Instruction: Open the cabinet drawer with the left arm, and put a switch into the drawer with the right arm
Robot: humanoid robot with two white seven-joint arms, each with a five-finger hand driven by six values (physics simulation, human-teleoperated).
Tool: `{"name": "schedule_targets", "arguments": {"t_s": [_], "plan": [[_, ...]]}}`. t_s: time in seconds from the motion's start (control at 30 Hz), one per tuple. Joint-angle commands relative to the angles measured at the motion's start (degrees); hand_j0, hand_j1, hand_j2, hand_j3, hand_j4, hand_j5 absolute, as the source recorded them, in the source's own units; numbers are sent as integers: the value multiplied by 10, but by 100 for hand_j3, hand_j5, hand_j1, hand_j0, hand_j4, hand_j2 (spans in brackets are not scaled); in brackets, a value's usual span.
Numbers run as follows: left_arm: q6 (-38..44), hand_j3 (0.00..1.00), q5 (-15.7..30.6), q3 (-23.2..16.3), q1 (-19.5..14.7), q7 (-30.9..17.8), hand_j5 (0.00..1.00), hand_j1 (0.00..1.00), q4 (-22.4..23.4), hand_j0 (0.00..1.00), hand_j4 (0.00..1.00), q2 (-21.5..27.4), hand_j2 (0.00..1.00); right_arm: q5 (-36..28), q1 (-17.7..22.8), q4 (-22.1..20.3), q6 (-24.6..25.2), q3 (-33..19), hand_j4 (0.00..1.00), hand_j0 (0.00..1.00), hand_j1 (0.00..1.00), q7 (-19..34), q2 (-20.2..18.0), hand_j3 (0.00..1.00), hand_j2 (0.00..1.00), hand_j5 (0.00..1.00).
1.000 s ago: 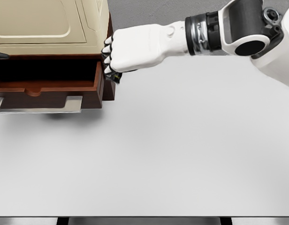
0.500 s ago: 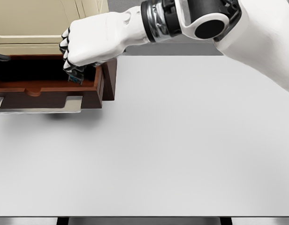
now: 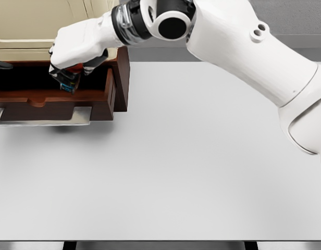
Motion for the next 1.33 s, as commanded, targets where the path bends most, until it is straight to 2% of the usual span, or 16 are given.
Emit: {"name": "schedule_targets", "arguments": {"t_s": [0.0, 0.07, 0.13, 0.2, 0.37, 0.43, 0.47, 0.5, 0.57, 0.6, 0.7, 0.83, 0.9, 0.93, 1.1, 1.3], "plan": [[2, 100, 5, 2, 0, 0, 100, 100, 1, 100, 100, 1, 100, 1, -1, 47, 2, 2, 49, 49, 49, -1, 28, 49, 49, 49], [2, 100, 5, 1, 0, 0, 100, 100, 0, 100, 100, 1, 100, 22, -4, 77, 2, -3, 55, 55, 55, -1, 35, 55, 55, 55], [2, 100, 5, 1, 0, 0, 100, 100, 0, 100, 100, 1, 100, 85, -4, 84, 2, -33, 100, 100, 100, -1, 35, 100, 100, 100], [2, 100, 5, 1, 0, 0, 100, 100, 0, 100, 100, 1, 100, 106, -3, 84, 2, -66, 100, 100, 100, -1, 35, 100, 100, 100], [2, 100, 4, 0, 0, 0, 100, 100, 1, 100, 100, 0, 100, 106, -1, 74, 2, -36, 100, 100, 100, -1, 35, 100, 100, 100], [2, 100, 4, 0, 0, 0, 100, 100, 2, 100, 100, 1, 100, 101, 3, 40, 2, -37, 100, 100, 100, -1, 35, 100, 100, 100], [2, 100, 4, 0, 0, 0, 100, 100, 2, 100, 100, 1, 100, 97, 12, -49, 2, -36, 100, 100, 100, -1, 29, 100, 100, 100], [2, 100, 4, 0, 0, 0, 100, 100, 2, 100, 100, 1, 100, 95, 22, -136, 2, -34, 100, 100, 100, -1, -21, 100, 100, 100], [2, 100, 4, 0, 0, 0, 100, 100, 2, 100, 100, 1, 100, 65, 40, -320, 2, -40, 100, 100, 100, -1, -154, 100, 100, 100], [2, 100, 4, 0, 0, 0, 100, 100, 2, 100, 100, 1, 100, 56, 53, -375, 2, -48, 100, 100, 100, -1, -220, 100, 100, 100], [2, 100, 4, 0, 0, 0, 100, 100, 2, 100, 100, 1, 100, 41, 155, -389, 2, -175, 100, 100, 100, -1, -374, 100, 100, 100], [2, 100, 0, 4, 0, 0, 100, 100, -19, 100, 100, -15, 100, 41, 254, -388, 2, -233, 100, 100, 100, -1, -479, 100, 100, 100], [2, 100, -16, 8, -1, 0, 100, 100, -60, 100, 100, -49, 100, 41, 332, -388, 2, -285, 100, 100, 100, -1, -493, 100, 100, 100], [2, 100, -18, 11, -8, 0, 100, 100, -83, 100, 100, -60, 100, 41, 341, -386, 2, -285, 100, 100, 100, -1, -502, 100, 100, 100], [2, 100, -27, 17, -26, 0, 100, 100, -84, 100, 100, -133, 100, 41, 355, -385, 2, -284, 100, 100, 100, -1, -512, 100, 100, 100], [2, 100, -27, 18, -30, 0, 100, 100, -84, 100, 100, -140, 100, 42, 367, -378, 2, -283, 100, 100, 100, -1, -511, 100, 100, 100]]}}
